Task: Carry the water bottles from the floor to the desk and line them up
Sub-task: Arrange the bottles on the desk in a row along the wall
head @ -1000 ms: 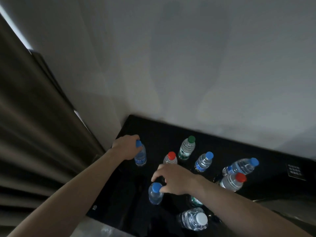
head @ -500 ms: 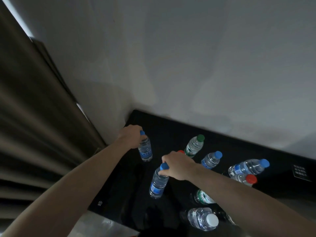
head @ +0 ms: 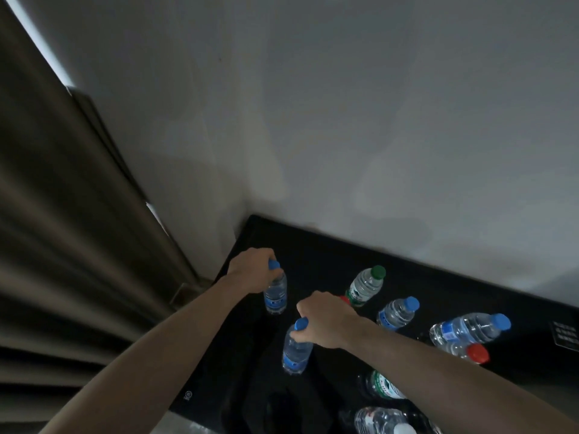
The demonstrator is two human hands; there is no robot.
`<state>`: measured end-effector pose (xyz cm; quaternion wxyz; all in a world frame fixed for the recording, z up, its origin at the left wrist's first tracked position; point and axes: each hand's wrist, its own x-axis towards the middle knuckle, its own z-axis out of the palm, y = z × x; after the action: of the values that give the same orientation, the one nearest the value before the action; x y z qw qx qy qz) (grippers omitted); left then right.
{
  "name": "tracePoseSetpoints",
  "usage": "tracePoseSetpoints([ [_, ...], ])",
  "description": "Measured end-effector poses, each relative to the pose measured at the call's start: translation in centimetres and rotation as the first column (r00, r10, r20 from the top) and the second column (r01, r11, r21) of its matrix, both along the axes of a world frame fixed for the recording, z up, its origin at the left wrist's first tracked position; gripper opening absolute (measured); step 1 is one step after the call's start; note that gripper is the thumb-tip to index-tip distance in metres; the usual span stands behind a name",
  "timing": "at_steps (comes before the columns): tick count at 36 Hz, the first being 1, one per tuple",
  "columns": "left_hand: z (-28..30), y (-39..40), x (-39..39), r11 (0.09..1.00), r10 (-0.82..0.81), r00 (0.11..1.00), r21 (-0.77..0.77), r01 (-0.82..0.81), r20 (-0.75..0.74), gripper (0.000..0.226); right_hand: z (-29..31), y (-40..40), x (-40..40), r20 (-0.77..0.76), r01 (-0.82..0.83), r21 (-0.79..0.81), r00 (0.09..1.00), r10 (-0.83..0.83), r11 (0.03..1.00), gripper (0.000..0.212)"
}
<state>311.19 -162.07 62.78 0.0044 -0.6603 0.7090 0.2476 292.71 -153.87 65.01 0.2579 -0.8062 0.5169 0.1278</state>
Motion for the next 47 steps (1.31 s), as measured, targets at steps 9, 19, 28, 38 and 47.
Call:
tracePoseSetpoints([
  [9, 1.7, -4.3, 0.5, 0.998, -0.042, 0.999, -0.051, 0.042, 0.013, 0.025, 3.3, -3.6, -1.2, 0.099, 0.184, -0.042, 0.979, -0.179, 0.982, 0.031],
  [19, 3.8, -11.7, -0.4, 0.997, -0.045, 0.998, -0.054, 0.047, 0.047, 0.024, 5.4, -9.6, -2.2, 0.116, 0.302, -0.137, 0.951, -0.287, 0.944, 0.036],
  [28, 2.8, -17.2, -2.0, 0.997, -0.073, 0.995, -0.011, 0.074, 0.065, 0.034, 4.3, -14.5, -3.6, 0.03, 0.341, -0.155, 0.94, -0.34, 0.927, 0.039],
  [38, 1.5, -20.7, -3.5, 0.995, -0.088, 0.991, -0.028, 0.092, 0.101, 0.029, 1.6, -17.6, -4.9, -0.017, 0.365, -0.136, 0.929, -0.371, 0.921, 0.037],
  [47, 1.0, -22.7, -4.2, 0.994, -0.106, 0.983, 0.005, 0.106, 0.149, 0.025, -0.1, -18.0, -5.7, -0.014, 0.371, -0.112, 0.927, -0.374, 0.922, 0.037],
])
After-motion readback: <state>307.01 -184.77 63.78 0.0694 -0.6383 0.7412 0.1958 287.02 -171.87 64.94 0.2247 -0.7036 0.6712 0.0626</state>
